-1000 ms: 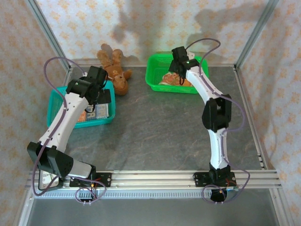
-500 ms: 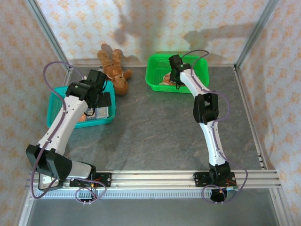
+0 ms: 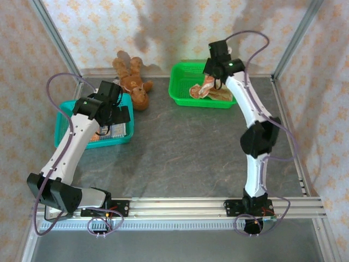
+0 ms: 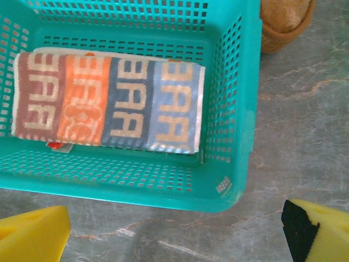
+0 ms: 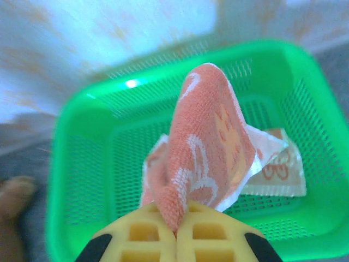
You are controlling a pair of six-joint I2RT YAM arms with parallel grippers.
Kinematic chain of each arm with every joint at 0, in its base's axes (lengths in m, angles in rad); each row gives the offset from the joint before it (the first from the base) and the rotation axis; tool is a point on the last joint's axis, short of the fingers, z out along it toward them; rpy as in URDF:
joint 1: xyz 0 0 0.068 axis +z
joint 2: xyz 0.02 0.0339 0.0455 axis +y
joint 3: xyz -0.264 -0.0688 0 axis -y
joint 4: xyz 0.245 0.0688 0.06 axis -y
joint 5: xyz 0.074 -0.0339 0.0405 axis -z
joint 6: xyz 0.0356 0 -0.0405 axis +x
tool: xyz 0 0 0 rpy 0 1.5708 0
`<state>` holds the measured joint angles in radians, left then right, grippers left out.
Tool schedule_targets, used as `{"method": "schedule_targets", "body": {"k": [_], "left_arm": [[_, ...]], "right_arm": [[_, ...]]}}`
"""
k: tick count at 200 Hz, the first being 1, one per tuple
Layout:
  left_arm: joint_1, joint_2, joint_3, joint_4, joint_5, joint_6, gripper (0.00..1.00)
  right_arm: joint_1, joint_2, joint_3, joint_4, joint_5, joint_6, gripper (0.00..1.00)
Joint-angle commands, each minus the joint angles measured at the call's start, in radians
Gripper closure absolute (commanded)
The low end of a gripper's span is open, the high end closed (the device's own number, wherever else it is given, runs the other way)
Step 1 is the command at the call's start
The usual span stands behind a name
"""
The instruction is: Fold and stack the towels
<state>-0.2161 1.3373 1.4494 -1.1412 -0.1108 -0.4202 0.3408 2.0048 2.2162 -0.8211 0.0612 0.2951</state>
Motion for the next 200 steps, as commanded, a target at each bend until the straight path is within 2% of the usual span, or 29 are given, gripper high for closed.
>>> {"method": "schedule_targets", "body": {"k": [1, 36, 70, 102, 147, 200], "left_arm": [[-0.006, -0.032, -0.012, 0.027, 0.026, -0.011, 0.00], [-0.006, -0.066, -0.014, 0.047, 0.049, -0.009, 0.00], [-0.006, -0.106, -0.021, 0.057, 0.059, 0.001, 0.00], [-0.007, -0.132, -0.014, 0.058, 0.066, 0.008, 0.00], [-0.006, -0.164, -0.021, 0.052, 0.082, 0.006, 0.00], [-0.006, -0.209, -0.053, 0.035, 0.070, 0.002, 0.00]], "right_arm": [[0.051, -0.142, -0.055, -0.016, 0.046, -0.047, 1.00], [0.141, -0.345, -0.166, -0.052, 0.100, -0.076, 1.00], [0.275, -0.567, -0.320, -0.027, 0.200, -0.103, 1.00], [0.387, -0.716, -0.418, -0.044, 0.218, -0.037, 1.00], [0.539, -0.737, -0.483, -0.084, 0.230, 0.051, 1.00], [0.575, -0.651, -0.489, -0.059, 0.217, 0.068, 1.00]]}}
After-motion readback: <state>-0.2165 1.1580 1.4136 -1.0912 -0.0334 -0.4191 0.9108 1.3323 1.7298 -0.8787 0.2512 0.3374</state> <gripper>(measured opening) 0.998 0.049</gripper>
